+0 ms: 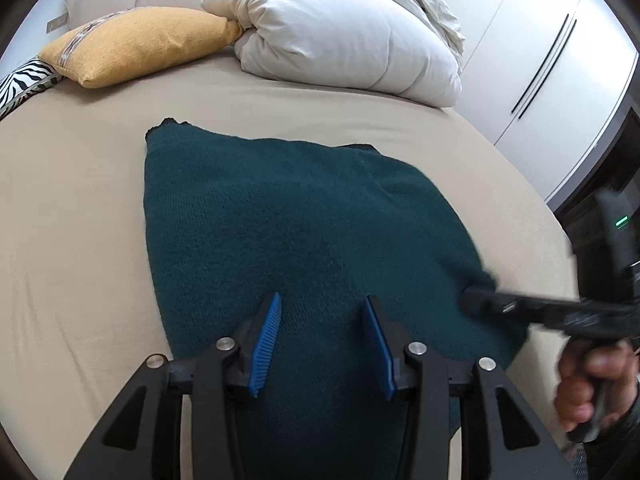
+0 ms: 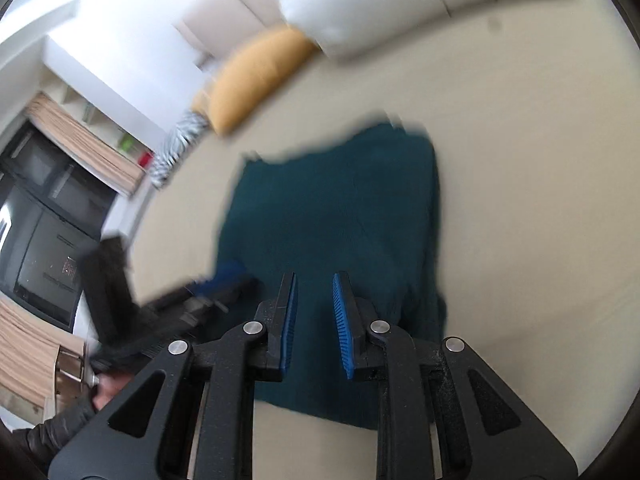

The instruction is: Fold small clothes

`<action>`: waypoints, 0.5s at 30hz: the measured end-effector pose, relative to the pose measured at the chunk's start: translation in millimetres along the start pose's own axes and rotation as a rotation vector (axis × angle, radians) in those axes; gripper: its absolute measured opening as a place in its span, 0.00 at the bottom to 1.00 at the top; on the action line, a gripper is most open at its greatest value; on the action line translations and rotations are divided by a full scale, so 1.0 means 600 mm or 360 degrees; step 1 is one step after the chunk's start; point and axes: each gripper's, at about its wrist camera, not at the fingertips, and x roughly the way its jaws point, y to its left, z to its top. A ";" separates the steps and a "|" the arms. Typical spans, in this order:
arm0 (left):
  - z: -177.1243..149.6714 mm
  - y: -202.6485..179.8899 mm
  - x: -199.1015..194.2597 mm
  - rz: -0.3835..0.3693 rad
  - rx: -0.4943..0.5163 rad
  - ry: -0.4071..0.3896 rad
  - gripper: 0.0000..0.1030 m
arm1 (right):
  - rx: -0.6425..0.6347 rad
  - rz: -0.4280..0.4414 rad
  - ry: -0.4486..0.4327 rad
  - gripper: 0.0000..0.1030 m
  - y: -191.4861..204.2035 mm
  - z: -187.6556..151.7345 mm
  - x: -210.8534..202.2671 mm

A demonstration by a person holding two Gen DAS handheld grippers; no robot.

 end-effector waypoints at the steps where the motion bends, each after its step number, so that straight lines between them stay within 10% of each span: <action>1: -0.002 0.000 0.000 0.0003 0.0011 0.0001 0.44 | 0.0062 -0.0058 0.0064 0.08 -0.027 -0.016 0.020; 3: -0.003 0.000 -0.001 0.0001 0.0028 -0.0002 0.44 | 0.0200 0.0118 -0.0006 0.00 -0.078 -0.047 0.010; 9: -0.007 -0.004 -0.001 0.0014 0.0039 -0.0011 0.44 | 0.0175 0.0074 -0.0003 0.00 -0.094 -0.099 -0.027; 15: -0.007 0.000 -0.001 0.0000 0.0020 -0.0012 0.44 | -0.0024 -0.0157 -0.0054 0.08 -0.012 -0.025 -0.079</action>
